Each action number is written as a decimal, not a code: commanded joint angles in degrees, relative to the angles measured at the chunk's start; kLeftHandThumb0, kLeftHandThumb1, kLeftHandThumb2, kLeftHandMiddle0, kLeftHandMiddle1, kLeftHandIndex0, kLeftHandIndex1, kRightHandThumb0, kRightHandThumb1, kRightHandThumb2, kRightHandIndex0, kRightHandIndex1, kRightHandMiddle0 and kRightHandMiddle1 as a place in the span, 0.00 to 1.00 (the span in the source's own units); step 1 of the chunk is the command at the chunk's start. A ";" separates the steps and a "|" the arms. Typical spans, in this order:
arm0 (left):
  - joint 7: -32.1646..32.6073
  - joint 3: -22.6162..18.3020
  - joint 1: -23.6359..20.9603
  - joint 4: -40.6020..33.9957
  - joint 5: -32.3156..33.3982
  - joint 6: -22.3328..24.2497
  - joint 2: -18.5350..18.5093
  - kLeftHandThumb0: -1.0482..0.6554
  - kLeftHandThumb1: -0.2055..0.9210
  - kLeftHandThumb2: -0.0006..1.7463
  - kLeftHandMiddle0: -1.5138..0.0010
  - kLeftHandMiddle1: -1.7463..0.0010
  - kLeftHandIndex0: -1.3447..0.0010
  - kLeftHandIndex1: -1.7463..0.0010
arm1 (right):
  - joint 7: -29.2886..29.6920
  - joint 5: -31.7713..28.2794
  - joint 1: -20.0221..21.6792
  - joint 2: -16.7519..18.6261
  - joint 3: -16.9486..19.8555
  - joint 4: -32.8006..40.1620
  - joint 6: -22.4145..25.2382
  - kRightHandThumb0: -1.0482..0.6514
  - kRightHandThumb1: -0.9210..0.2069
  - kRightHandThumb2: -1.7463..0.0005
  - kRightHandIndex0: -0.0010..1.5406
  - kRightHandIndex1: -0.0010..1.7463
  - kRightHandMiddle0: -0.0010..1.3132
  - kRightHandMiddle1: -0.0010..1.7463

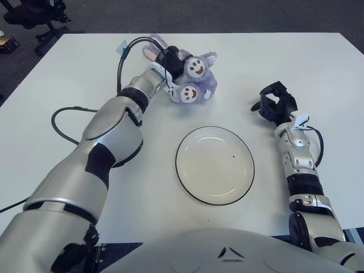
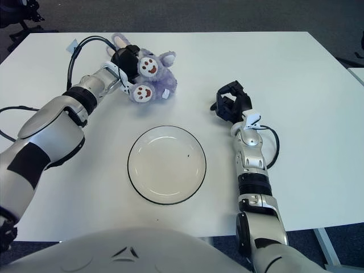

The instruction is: Put the doll into the plate.

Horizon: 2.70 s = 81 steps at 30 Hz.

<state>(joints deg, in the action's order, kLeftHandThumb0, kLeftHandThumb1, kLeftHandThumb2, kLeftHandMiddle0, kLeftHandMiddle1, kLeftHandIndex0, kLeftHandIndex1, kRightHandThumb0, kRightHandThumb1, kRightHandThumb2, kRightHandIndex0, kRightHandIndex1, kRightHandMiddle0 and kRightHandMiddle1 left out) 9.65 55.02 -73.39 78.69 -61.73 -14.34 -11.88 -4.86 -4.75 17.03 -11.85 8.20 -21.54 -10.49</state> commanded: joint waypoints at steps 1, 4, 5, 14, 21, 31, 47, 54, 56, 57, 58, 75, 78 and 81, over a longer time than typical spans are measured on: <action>-3.06 1.43 1.41 1.14 -1.58 -0.86 0.06 0.18 0.98 0.01 0.67 0.98 0.84 1.00 | -1.21 0.89 -1.82 -0.05 -1.04 -1.02 1.01 0.39 0.24 0.50 0.53 1.00 0.28 1.00; -3.09 1.67 1.43 1.13 -1.50 -0.72 0.05 0.18 0.98 0.00 0.65 0.98 0.84 1.00 | -1.28 0.88 -1.77 -0.07 -1.20 -1.16 0.68 0.39 0.24 0.50 0.53 1.00 0.28 1.00; -2.54 1.84 1.59 1.12 -1.61 -0.21 0.11 0.18 0.98 0.00 0.65 0.98 0.84 1.00 | -1.51 0.89 -1.74 -0.13 -1.34 -1.32 0.29 0.39 0.24 0.50 0.53 1.00 0.28 1.00; 8.32 2.78 5.75 1.15 -2.63 7.35 0.91 0.24 0.97 0.00 0.52 0.76 0.72 0.99 | -3.46 0.65 -1.82 -0.49 -2.06 -2.45 -2.69 0.39 0.24 0.50 0.54 1.00 0.28 1.00; 18.68 1.05 9.50 1.44 -1.49 8.59 0.20 0.77 1.00 0.10 0.63 0.26 0.48 0.97 | -4.42 0.48 -2.06 -0.43 -2.10 -2.66 -4.04 0.39 0.24 0.50 0.54 1.00 0.28 1.00; 23.49 2.13 10.79 1.69 -2.93 8.01 -0.59 0.82 1.00 0.13 0.66 0.19 0.45 0.97 | -4.87 0.35 -2.26 -0.40 -2.08 -2.08 -3.88 0.39 0.24 0.50 0.54 1.00 0.28 1.00; 26.22 5.68 12.23 1.98 -5.68 7.59 -1.67 0.62 0.66 0.52 0.68 0.11 0.62 0.14 | -5.66 0.16 -2.58 -0.65 -2.19 -1.28 -2.72 0.39 0.23 0.50 0.55 1.00 0.28 1.00; 25.25 6.13 12.33 2.03 -5.80 6.80 -1.81 0.61 0.62 0.56 0.68 0.09 0.62 0.11 | -5.71 0.28 -2.74 -0.68 -2.29 -0.81 -1.99 0.39 0.23 0.50 0.55 1.00 0.28 1.00; 24.88 5.89 12.40 2.03 -5.42 6.32 -1.81 0.61 0.60 0.59 0.68 0.08 0.63 0.10 | -5.68 0.33 -2.76 -0.70 -2.31 -0.69 -1.74 0.39 0.23 0.50 0.55 1.00 0.28 1.00; 24.81 5.82 12.42 2.03 -5.31 6.23 -1.81 0.61 0.58 0.61 0.68 0.07 0.63 0.09 | -5.68 0.34 -2.77 -0.70 -2.31 -0.64 -1.66 0.39 0.23 0.50 0.56 1.00 0.28 1.00; 24.59 5.51 12.47 2.02 -4.97 5.90 -1.79 0.61 0.58 0.61 0.68 0.07 0.63 0.08 | -5.69 0.33 -2.81 -0.72 -2.31 -0.54 -1.53 0.39 0.23 0.50 0.56 1.00 0.28 1.00; 5.28 -5.75 9.84 1.47 7.09 -0.21 -1.26 0.62 0.40 0.80 0.58 0.00 0.64 0.02 | -6.42 0.33 -2.24 -1.14 -2.61 -0.57 0.68 0.39 0.24 0.50 0.56 1.00 0.28 1.00; 2.67 -7.21 9.05 1.18 8.40 -0.20 -1.27 0.62 0.40 0.80 0.58 0.00 0.65 0.01 | -6.39 0.44 -2.12 -1.12 -2.69 -0.69 0.78 0.39 0.24 0.50 0.56 1.00 0.28 1.00; 0.45 -9.39 8.76 0.89 10.36 0.32 -1.14 0.62 0.40 0.81 0.58 0.00 0.66 0.00 | -6.43 0.46 -2.11 -1.14 -2.72 -0.65 0.91 0.39 0.24 0.50 0.56 1.00 0.28 1.00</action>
<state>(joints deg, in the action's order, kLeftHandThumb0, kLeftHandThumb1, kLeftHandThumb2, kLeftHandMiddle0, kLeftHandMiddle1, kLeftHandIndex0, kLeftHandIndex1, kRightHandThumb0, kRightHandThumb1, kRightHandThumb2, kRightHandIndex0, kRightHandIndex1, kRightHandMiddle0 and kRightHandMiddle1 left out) 15.74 46.89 -67.73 78.43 -52.76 -12.86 -13.45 -10.08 -5.05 16.62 -12.83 6.51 -21.12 -11.72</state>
